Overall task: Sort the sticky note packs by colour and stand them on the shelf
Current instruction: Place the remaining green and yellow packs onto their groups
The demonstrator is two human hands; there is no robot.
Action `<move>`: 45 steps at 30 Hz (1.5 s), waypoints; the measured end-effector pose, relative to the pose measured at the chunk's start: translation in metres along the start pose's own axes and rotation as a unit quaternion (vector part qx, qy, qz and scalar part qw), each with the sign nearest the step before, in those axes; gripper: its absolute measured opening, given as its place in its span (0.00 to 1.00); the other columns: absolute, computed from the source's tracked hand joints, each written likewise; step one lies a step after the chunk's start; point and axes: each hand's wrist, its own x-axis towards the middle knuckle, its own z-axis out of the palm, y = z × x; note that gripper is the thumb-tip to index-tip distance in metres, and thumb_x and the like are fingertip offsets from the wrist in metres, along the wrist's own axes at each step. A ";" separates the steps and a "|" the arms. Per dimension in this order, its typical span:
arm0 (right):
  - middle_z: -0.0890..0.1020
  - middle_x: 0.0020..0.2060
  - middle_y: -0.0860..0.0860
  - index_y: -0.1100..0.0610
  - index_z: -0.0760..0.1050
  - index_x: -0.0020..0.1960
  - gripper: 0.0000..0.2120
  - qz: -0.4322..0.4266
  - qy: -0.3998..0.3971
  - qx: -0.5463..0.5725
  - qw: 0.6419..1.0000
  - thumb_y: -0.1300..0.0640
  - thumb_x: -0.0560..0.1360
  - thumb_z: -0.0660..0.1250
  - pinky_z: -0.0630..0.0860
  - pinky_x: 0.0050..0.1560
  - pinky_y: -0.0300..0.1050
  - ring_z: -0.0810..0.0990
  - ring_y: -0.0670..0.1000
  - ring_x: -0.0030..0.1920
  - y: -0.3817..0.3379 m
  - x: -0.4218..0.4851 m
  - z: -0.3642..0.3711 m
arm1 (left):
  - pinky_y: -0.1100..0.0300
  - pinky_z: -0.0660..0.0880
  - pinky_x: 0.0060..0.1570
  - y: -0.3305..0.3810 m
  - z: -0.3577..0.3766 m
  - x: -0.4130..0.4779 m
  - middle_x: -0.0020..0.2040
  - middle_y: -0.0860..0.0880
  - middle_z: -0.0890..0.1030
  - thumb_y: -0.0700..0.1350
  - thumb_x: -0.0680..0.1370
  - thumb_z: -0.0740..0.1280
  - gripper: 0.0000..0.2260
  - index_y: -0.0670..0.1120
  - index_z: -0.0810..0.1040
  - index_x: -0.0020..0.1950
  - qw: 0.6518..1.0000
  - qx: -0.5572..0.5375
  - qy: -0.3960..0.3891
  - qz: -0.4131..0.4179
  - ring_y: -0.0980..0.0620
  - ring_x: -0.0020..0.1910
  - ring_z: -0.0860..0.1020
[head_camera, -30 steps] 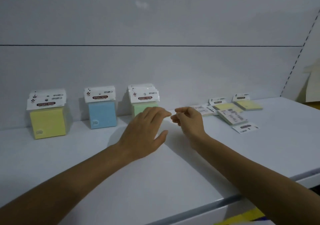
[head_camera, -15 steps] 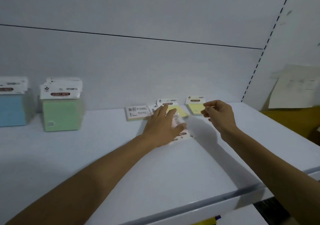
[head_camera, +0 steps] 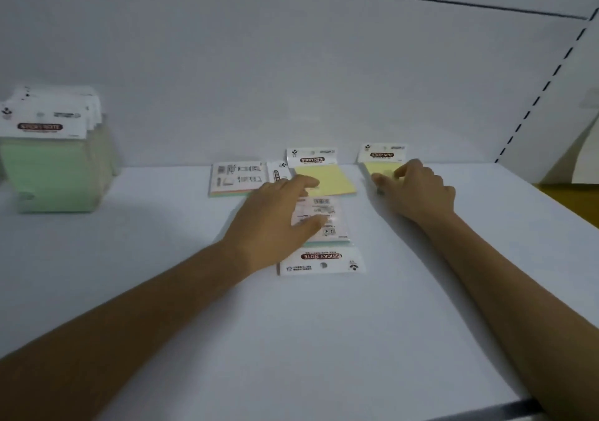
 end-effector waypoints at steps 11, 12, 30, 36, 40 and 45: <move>0.83 0.48 0.56 0.61 0.79 0.54 0.17 -0.021 -0.111 0.314 0.943 0.59 0.67 0.76 0.74 0.43 0.44 0.80 0.54 0.47 0.005 -0.004 -0.032 | 0.69 0.73 0.53 0.011 -0.025 0.012 0.50 0.49 0.79 0.38 0.74 0.70 0.11 0.44 0.81 0.56 0.929 -0.091 0.313 0.177 0.58 0.48 0.77; 0.83 0.45 0.58 0.61 0.80 0.50 0.12 -0.024 -0.100 0.343 0.934 0.58 0.69 0.74 0.74 0.41 0.44 0.80 0.54 0.43 0.002 -0.006 -0.031 | 0.66 0.73 0.53 0.012 -0.021 0.009 0.48 0.47 0.80 0.37 0.75 0.69 0.08 0.43 0.81 0.53 0.909 -0.034 0.310 0.277 0.54 0.47 0.77; 0.83 0.53 0.59 0.61 0.77 0.59 0.15 0.108 -0.381 0.687 0.610 0.56 0.73 0.67 0.79 0.53 0.53 0.81 0.57 0.50 -0.040 -0.058 -0.032 | 0.58 0.69 0.42 -0.003 0.000 0.009 0.47 0.50 0.75 0.38 0.77 0.67 0.02 0.44 0.76 0.46 0.849 0.155 0.285 0.417 0.49 0.44 0.72; 0.84 0.50 0.57 0.62 0.77 0.56 0.11 0.067 -0.292 0.722 0.623 0.60 0.76 0.65 0.82 0.48 0.45 0.84 0.53 0.46 -0.040 -0.054 -0.027 | 0.56 0.71 0.57 -0.004 0.005 0.014 0.60 0.48 0.70 0.35 0.69 0.67 0.16 0.46 0.70 0.55 0.913 0.101 0.256 0.302 0.48 0.58 0.71; 0.84 0.51 0.55 0.61 0.77 0.56 0.11 0.028 -0.275 0.736 0.618 0.61 0.74 0.66 0.81 0.52 0.45 0.83 0.53 0.48 -0.036 -0.049 -0.025 | 0.63 0.69 0.64 -0.012 -0.003 0.016 0.68 0.52 0.70 0.42 0.72 0.63 0.21 0.51 0.67 0.64 0.959 -0.115 0.231 0.114 0.57 0.67 0.69; 0.83 0.54 0.56 0.60 0.75 0.60 0.15 -0.046 -0.257 0.730 0.631 0.60 0.74 0.66 0.81 0.50 0.46 0.83 0.54 0.51 -0.038 -0.050 -0.020 | 0.62 0.79 0.40 -0.008 -0.006 0.017 0.38 0.50 0.85 0.49 0.75 0.54 0.16 0.45 0.80 0.49 0.926 -0.356 0.126 -0.018 0.51 0.38 0.83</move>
